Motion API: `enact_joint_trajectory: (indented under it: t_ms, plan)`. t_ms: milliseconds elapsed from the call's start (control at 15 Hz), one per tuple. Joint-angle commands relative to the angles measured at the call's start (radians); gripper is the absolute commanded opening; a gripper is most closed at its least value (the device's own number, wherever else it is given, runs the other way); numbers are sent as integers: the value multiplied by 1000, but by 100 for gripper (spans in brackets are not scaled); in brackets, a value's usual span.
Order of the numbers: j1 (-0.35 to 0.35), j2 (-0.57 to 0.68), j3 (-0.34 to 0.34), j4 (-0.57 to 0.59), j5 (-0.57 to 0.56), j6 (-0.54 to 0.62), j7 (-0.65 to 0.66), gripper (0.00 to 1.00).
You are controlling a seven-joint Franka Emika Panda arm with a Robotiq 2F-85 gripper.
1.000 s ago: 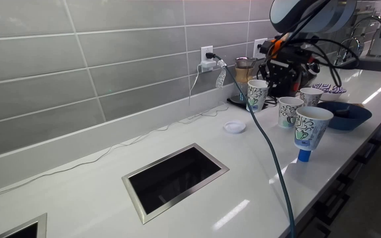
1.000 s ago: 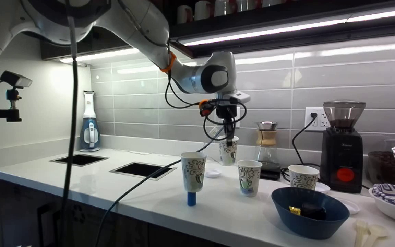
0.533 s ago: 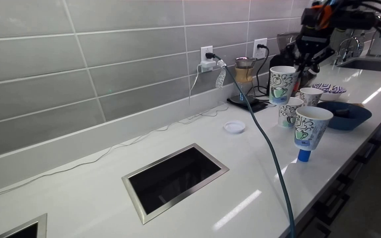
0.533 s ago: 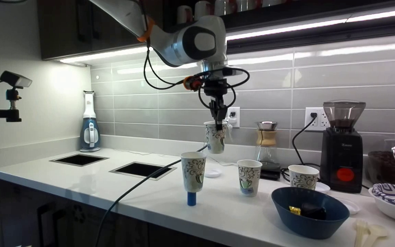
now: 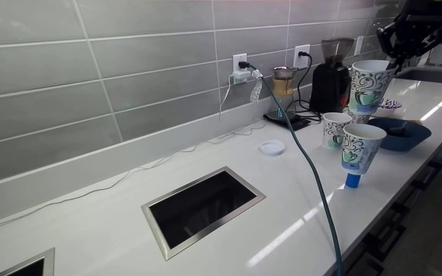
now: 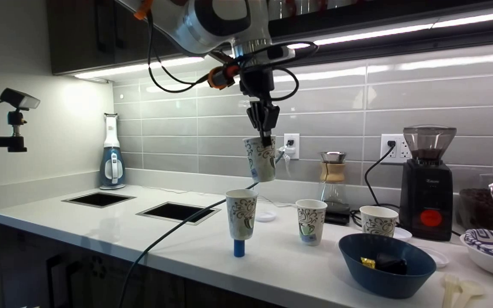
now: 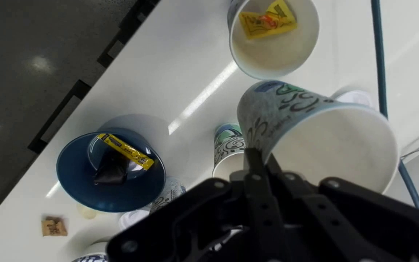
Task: Pick up the cup that is near the wall sockets and stack it into the cup on the far left
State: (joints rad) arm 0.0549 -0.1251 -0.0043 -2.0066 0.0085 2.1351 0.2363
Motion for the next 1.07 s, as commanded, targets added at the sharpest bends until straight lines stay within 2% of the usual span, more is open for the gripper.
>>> enact_joint_trajectory:
  t_ms: [0, 600, 1000]
  plan:
    - [-13, -100, 11, -67, 17, -31, -70, 1]
    - [-22, -96, -15, -70, 136, -115, -138, 1]
    - [-29, -73, -13, -85, 137, -117, -141, 1]
